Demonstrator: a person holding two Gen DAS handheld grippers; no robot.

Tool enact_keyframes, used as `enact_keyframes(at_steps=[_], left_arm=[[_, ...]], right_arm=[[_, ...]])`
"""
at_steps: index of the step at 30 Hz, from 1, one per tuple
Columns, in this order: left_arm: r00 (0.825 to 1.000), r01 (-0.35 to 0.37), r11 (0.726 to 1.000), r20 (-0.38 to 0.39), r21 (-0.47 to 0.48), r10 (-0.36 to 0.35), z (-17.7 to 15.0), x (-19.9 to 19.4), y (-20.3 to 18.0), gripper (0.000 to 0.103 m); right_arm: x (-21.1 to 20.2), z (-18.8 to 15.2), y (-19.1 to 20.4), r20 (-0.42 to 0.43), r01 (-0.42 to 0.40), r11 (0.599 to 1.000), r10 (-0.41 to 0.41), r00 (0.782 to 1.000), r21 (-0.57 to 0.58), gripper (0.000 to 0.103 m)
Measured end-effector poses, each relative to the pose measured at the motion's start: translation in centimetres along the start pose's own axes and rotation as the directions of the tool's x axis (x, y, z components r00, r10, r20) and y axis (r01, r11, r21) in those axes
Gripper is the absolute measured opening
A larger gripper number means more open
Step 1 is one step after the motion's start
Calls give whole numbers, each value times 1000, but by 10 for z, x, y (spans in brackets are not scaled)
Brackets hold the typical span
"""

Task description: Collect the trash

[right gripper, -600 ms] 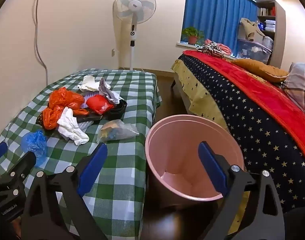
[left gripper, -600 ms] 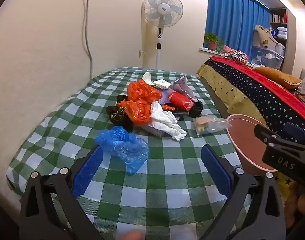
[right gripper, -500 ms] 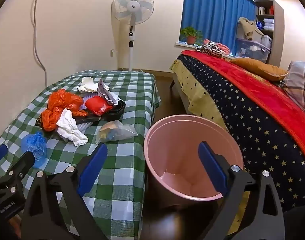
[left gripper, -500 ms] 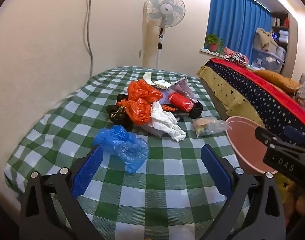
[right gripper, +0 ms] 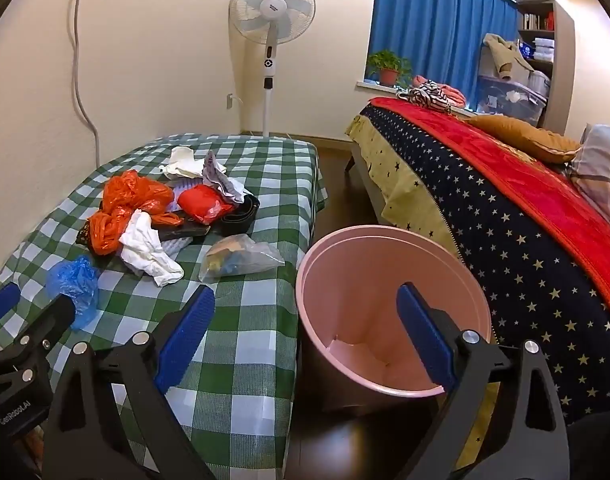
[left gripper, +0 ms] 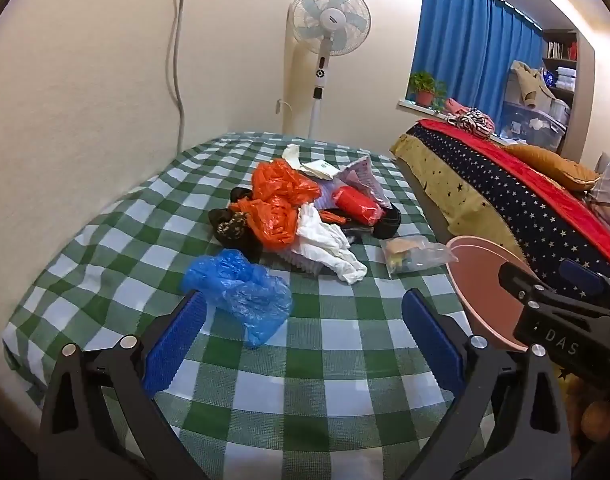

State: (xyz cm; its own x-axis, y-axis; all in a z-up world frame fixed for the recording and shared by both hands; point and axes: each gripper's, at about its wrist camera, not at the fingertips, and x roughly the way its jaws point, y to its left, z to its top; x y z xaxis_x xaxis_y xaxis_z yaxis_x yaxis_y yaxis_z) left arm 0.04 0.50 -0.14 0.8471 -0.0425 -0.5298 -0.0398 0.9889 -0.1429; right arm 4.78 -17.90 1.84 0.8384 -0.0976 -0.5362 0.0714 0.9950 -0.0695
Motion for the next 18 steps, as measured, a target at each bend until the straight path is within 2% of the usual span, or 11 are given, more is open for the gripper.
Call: enact_keyframes(at_steps=[18], left_arm=[[999,-34,999,13,6,34,2,-4,0,95]], right_arm=[[-1,2,-3,-2,-6,1000,6,1000,10,90]])
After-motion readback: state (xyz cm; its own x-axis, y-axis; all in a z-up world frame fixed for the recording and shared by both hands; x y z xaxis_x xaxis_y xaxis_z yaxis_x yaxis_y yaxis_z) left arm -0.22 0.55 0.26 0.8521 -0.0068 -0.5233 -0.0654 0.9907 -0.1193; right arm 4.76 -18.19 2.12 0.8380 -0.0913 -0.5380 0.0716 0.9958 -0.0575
